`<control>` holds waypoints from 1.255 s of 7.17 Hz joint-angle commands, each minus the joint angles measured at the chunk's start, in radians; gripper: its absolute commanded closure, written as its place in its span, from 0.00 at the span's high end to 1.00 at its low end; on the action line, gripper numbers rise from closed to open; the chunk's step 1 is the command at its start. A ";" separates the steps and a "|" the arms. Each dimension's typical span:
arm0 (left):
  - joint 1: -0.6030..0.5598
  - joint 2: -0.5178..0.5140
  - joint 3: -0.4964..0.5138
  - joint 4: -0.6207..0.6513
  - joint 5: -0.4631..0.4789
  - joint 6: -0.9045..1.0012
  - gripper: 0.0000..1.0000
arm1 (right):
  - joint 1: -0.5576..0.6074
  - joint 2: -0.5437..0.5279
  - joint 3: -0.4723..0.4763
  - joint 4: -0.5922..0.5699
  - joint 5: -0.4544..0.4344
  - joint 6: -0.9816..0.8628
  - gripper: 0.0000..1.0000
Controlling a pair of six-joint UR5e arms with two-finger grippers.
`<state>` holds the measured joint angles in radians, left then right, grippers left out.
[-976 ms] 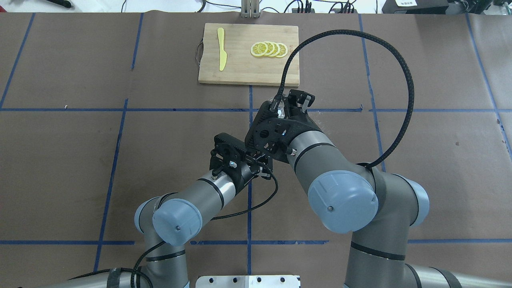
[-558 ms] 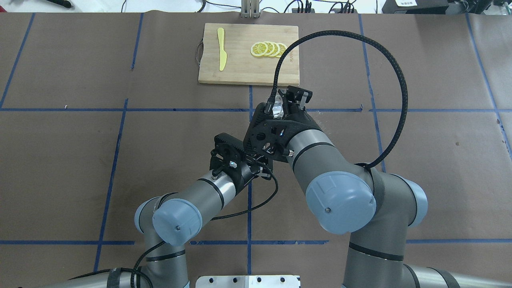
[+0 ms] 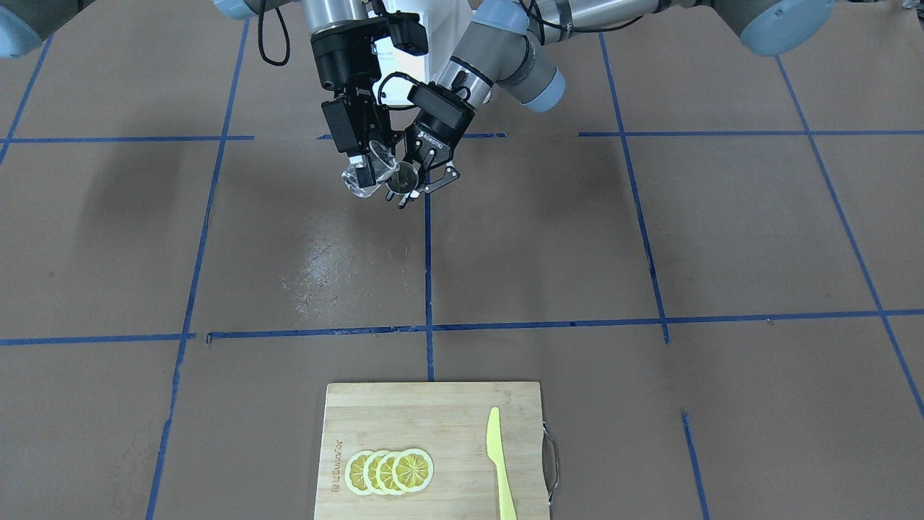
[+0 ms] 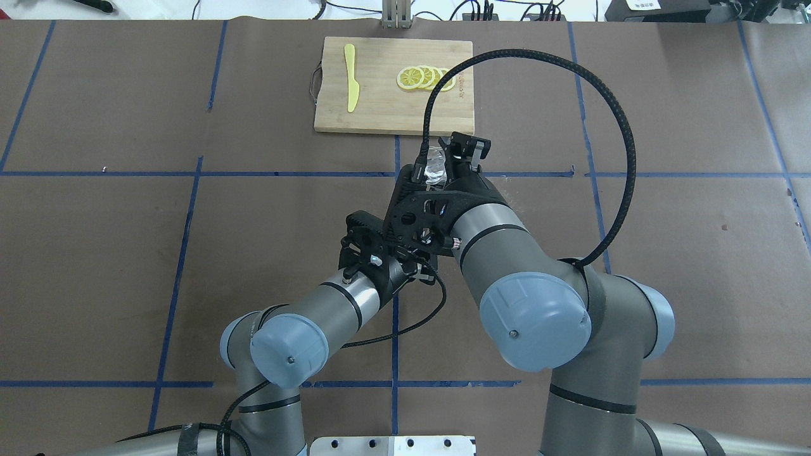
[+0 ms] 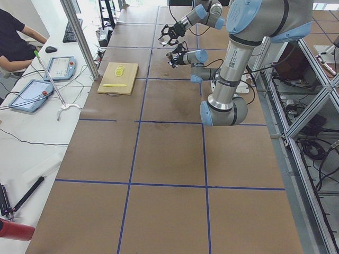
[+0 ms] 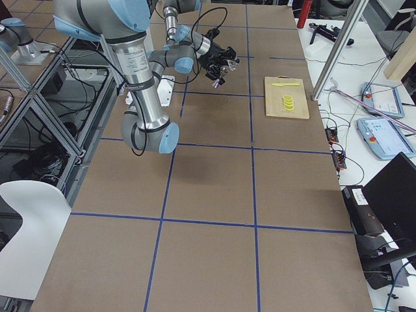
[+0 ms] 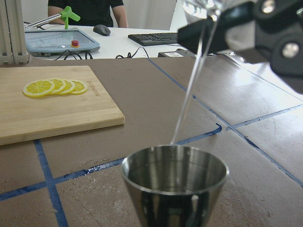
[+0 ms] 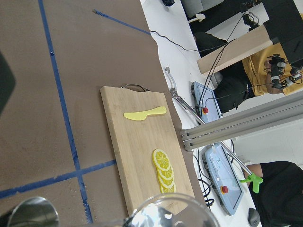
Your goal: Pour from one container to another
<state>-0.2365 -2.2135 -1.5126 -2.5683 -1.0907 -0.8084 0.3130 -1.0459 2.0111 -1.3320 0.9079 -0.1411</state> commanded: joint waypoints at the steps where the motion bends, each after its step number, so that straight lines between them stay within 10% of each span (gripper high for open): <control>1: 0.000 -0.005 0.006 -0.001 0.000 0.000 0.00 | 0.000 0.003 0.001 -0.006 -0.017 -0.043 0.00; 9: 0.000 -0.006 0.008 -0.001 0.000 0.000 0.00 | -0.012 0.003 -0.002 -0.007 -0.081 -0.149 0.00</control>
<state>-0.2362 -2.2197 -1.5051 -2.5694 -1.0907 -0.8084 0.3060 -1.0433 2.0101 -1.3398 0.8345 -0.2893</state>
